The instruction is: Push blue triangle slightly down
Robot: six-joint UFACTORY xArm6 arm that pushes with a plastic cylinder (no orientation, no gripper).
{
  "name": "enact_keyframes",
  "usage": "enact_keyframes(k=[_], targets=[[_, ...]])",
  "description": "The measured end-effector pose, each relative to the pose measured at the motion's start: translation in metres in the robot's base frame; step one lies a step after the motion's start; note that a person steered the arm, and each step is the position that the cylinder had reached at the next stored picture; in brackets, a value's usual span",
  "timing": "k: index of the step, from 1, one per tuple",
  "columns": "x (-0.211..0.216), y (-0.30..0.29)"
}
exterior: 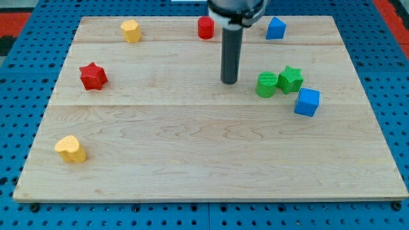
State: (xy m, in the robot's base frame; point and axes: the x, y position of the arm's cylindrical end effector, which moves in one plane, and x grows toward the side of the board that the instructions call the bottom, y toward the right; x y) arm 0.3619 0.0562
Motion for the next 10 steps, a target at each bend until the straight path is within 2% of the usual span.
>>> enact_keyframes(k=[2,3,4,5,6,7,8,9,10], targets=[[-0.104,0.172],[-0.162,0.135],[-0.154,0.099],[-0.076,0.099],[-0.04,0.101],[-0.084,0.105],[-0.088,0.039],[-0.051,0.045],[-0.083,0.046]])
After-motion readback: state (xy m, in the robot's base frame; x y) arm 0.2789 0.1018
